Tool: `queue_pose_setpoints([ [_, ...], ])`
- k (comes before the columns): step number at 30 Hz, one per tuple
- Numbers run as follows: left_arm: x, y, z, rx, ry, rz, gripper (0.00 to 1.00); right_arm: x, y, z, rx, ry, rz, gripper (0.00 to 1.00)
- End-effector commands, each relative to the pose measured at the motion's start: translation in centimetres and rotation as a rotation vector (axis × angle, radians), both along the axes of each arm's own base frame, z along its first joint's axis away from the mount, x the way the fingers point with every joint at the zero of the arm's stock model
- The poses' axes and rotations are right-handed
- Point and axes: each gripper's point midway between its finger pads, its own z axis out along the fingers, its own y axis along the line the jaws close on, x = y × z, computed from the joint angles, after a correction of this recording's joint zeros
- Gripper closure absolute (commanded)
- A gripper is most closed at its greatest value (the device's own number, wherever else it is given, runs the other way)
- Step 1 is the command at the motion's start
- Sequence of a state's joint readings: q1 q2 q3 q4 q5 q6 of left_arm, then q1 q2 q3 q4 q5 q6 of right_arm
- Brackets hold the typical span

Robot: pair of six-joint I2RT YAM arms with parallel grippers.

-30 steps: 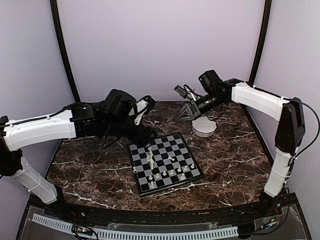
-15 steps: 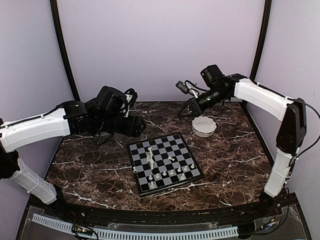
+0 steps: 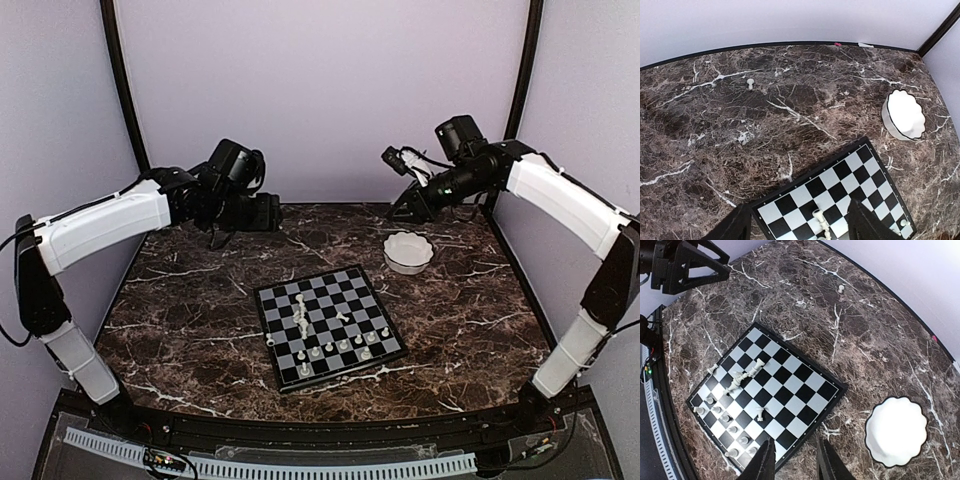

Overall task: Set up the chess pieces on the board
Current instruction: Move the pawn to the center of the board.

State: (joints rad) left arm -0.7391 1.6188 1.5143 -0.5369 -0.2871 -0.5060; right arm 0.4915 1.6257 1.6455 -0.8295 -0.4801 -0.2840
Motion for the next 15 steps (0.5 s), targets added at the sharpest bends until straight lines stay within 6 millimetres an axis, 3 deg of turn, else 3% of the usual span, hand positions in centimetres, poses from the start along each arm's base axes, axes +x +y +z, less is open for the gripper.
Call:
queue_pose_setpoints([
  [1, 1.4, 0.6, -0.6, 0.008, 0.037, 0.025, 0.32, -0.3, -1.9, -0.1, -0.074, -0.061, -0.030, 0.69],
  [6, 3.4, 0.8, -1.0, 0.012, 0.050, 0.036, 0.31, -0.7, -2.9, -0.3, -0.118, -0.093, -0.035, 0.67],
  [9, 5.1, 2.0, -2.3, 0.000, 0.096, 0.074, 0.28, -0.7, -3.3, -0.5, -0.140, -0.106, -0.038, 0.66],
  [15, 9.1, 3.4, -4.8, -0.101, 0.161, 0.107, 0.39, -1.2, -4.0, -1.6, -0.185, -0.109, -0.026, 0.66],
])
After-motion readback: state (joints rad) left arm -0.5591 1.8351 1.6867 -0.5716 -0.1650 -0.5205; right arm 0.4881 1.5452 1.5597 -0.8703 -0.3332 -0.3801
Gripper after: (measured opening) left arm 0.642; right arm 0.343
